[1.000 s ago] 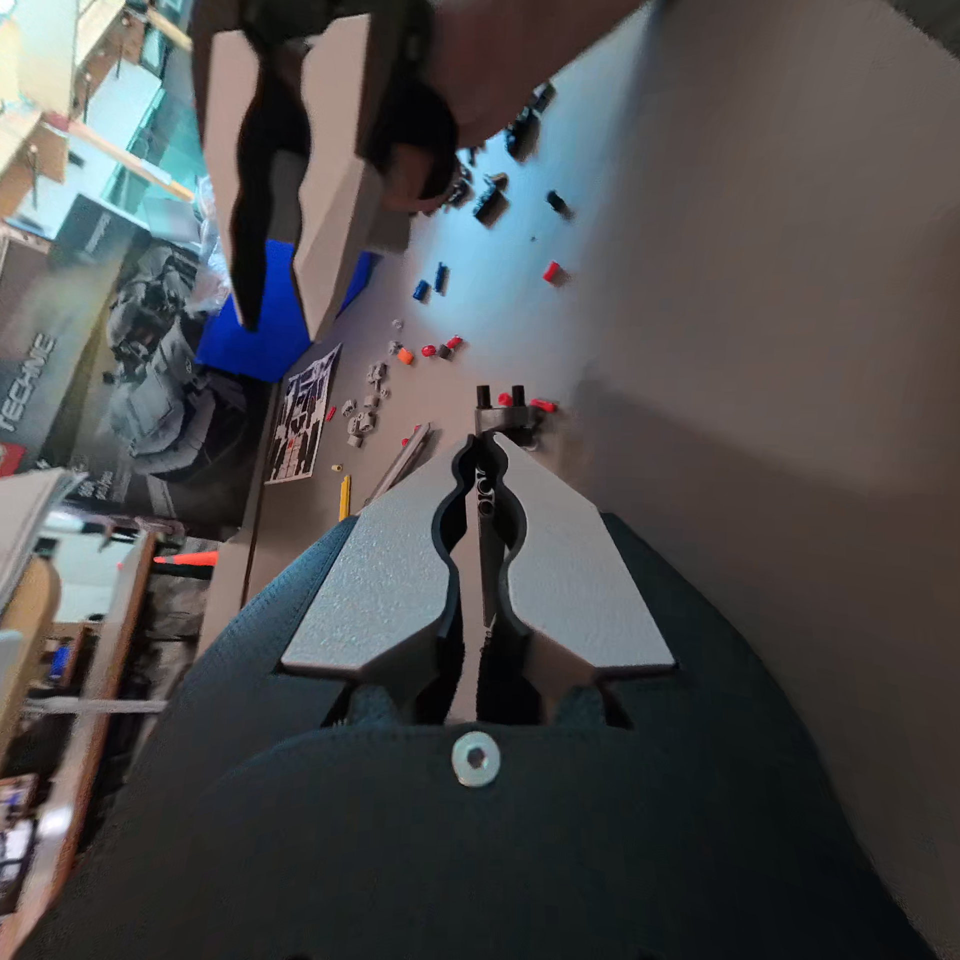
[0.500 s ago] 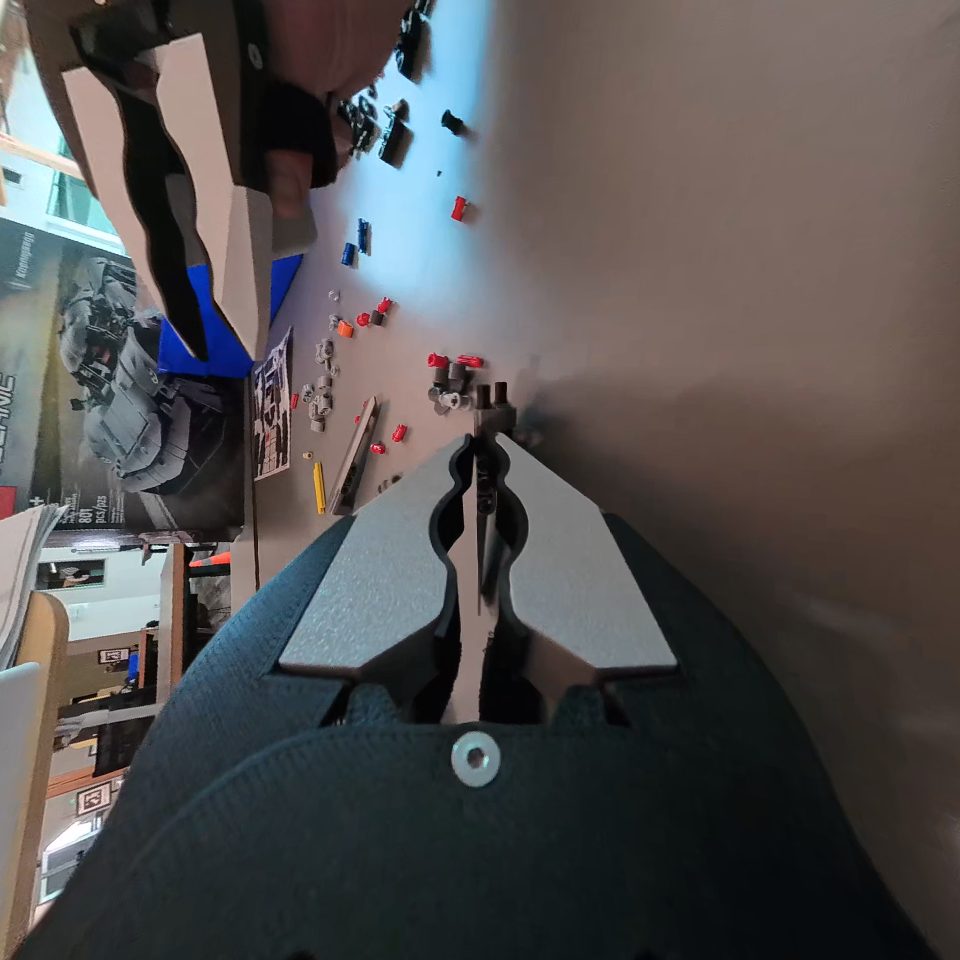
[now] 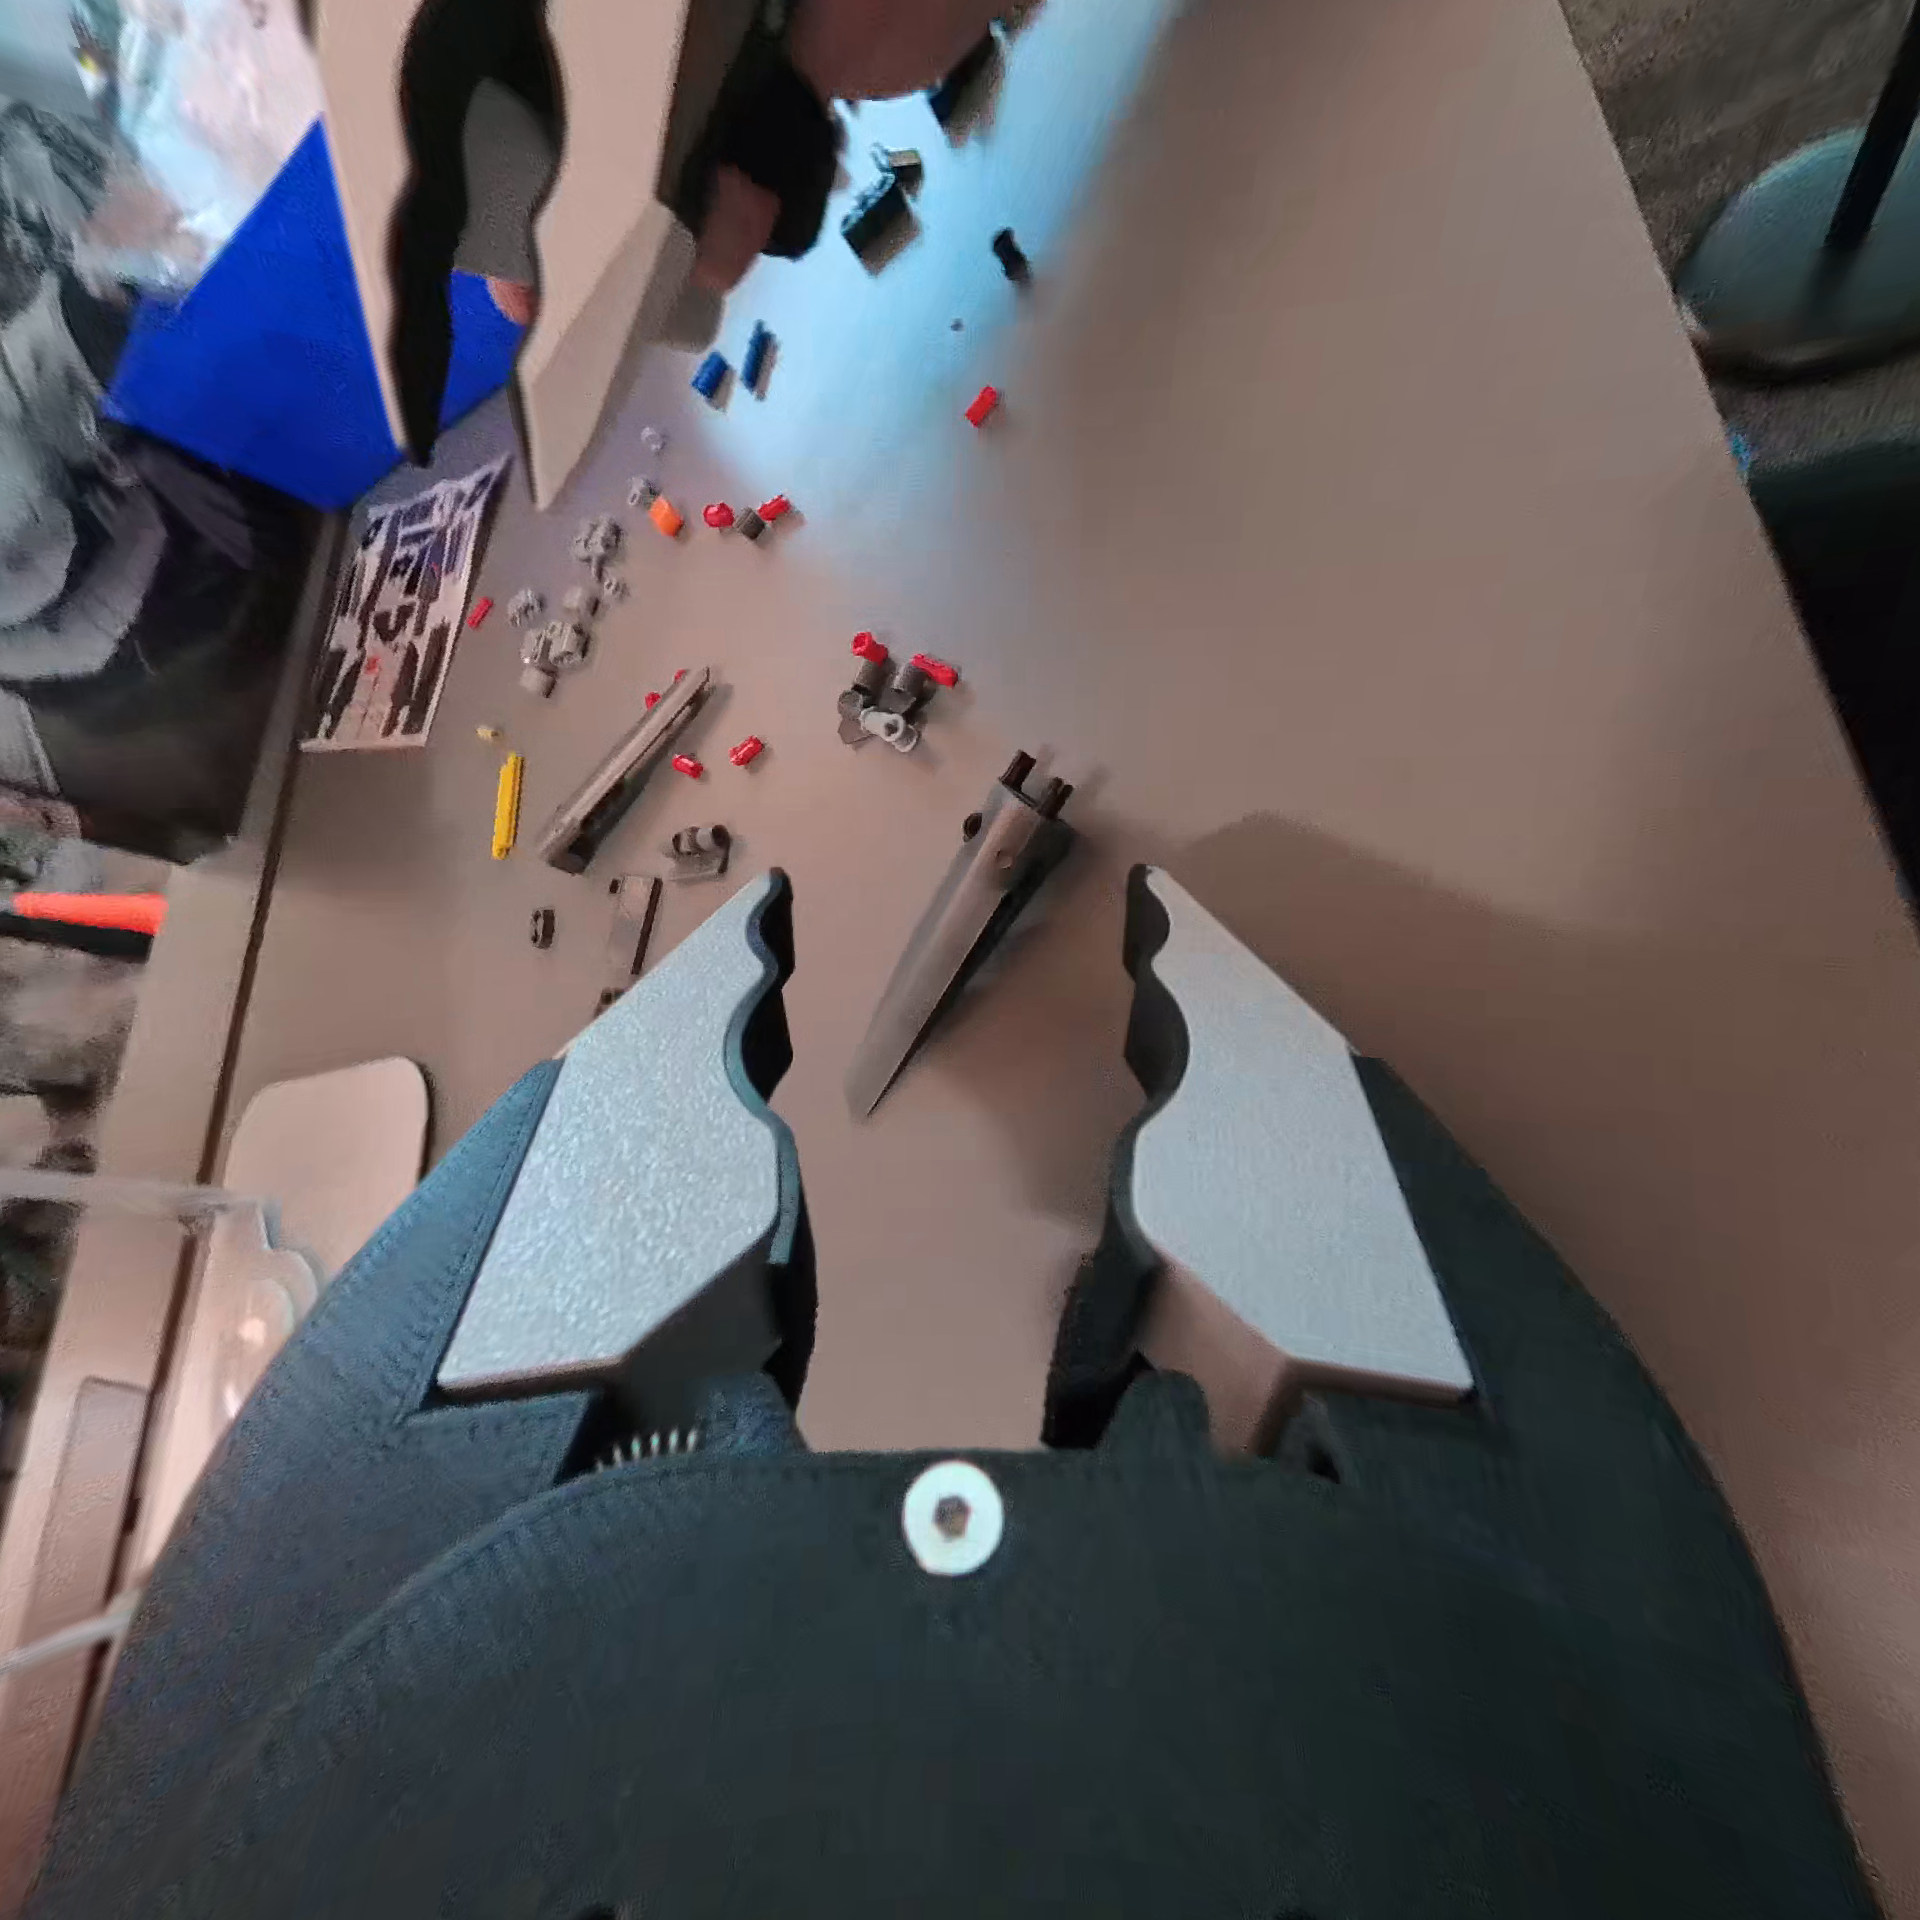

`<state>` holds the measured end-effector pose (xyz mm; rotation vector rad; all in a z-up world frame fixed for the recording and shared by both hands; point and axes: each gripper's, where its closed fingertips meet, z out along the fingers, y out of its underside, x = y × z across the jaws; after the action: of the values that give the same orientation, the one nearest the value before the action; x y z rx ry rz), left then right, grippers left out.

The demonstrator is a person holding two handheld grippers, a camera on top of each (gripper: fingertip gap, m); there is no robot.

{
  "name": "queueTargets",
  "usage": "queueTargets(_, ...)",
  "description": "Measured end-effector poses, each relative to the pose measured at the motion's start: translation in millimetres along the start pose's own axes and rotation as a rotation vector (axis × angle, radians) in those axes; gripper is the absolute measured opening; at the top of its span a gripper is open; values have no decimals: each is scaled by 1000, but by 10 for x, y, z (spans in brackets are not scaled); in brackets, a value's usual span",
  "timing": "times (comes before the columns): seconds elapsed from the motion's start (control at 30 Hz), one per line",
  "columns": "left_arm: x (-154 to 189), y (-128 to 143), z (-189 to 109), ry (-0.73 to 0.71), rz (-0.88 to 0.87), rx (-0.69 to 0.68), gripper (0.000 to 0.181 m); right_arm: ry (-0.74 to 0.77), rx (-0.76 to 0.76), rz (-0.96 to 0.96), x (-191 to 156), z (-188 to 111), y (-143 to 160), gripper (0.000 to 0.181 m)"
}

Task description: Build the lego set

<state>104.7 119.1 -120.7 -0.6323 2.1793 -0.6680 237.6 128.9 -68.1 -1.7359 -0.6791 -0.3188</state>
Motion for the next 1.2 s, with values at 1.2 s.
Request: queueTargets(1.2, -342, 614, 180, -41, 52, -300, 9, -439, -226, -332, -1532, 350, -236, 0)
